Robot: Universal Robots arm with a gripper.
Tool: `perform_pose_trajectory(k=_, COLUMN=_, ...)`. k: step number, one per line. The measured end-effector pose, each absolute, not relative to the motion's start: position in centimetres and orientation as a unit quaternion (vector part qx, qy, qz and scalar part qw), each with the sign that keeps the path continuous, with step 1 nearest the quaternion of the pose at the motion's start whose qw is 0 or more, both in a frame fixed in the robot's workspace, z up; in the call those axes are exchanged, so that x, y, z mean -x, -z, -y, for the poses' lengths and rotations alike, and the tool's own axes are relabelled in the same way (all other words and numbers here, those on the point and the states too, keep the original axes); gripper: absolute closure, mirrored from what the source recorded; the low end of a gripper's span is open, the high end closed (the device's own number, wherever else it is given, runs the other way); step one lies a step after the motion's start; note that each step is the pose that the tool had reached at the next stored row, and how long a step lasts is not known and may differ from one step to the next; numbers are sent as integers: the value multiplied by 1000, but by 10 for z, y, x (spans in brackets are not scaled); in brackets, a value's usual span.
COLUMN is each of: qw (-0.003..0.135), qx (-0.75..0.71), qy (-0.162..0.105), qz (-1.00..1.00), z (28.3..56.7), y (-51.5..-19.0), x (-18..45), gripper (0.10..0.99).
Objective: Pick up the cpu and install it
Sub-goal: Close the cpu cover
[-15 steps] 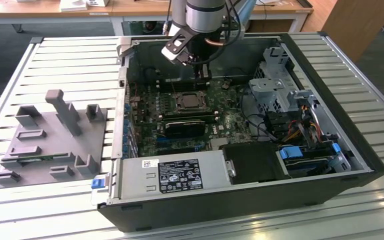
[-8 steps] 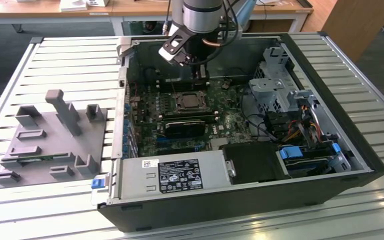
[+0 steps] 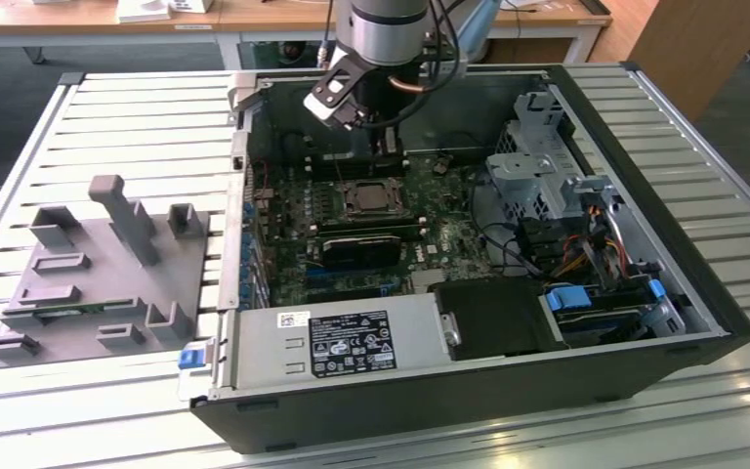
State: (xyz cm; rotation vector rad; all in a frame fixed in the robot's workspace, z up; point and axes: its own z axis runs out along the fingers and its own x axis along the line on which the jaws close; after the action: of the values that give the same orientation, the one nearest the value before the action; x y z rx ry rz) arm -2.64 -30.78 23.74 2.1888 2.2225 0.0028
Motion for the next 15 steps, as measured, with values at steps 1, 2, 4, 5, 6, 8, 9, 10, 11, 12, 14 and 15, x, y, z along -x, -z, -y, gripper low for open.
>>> perform_pose_trajectory(k=1, qw=11, qx=-702, qy=-1, qz=-712, z=308, y=-237, x=27, gripper=980)
perform_pose_trajectory(k=2, qw=11, qx=-702, qy=-1, qz=-712, z=308, y=-237, x=28, gripper=980)
perform_pose_trajectory(k=4, qw=11, qx=-702, qy=-1, qz=-712, z=308, y=-237, x=30, gripper=980)
perform_pose_trajectory(k=5, qw=11, qx=-702, qy=-1, qz=-712, z=308, y=-237, x=31, gripper=980)
perform_pose_trajectory(k=6, qw=11, qx=-702, qy=-1, qz=-712, z=308, y=-236, x=32, gripper=980)
perform_pose_trajectory(k=8, qw=11, qx=-702, qy=-1, qz=-712, z=308, y=-236, x=34, gripper=980)
perform_pose_trajectory(k=9, qw=11, qx=-702, qy=-1, qz=-712, z=308, y=-236, x=35, gripper=980)
perform_pose_trajectory(k=10, qw=11, qx=-702, qy=-1, qz=-712, z=308, y=-235, x=36, gripper=980)
perform_pose_trajectory(k=11, qw=11, qx=-702, qy=-1, qz=-712, z=309, y=-235, x=37, gripper=980)
perform_pose_trajectory(k=12, qw=11, qx=-702, qy=-1, qz=-712, z=309, y=-234, x=39, gripper=980)
perform_pose_trajectory(k=14, qw=11, qx=-702, qy=-1, qz=-712, z=309, y=-234, x=40, gripper=980)
perform_pose_trajectory(k=15, qw=11, qx=-702, qy=-1, qz=-712, z=309, y=-233, x=40, gripper=980)
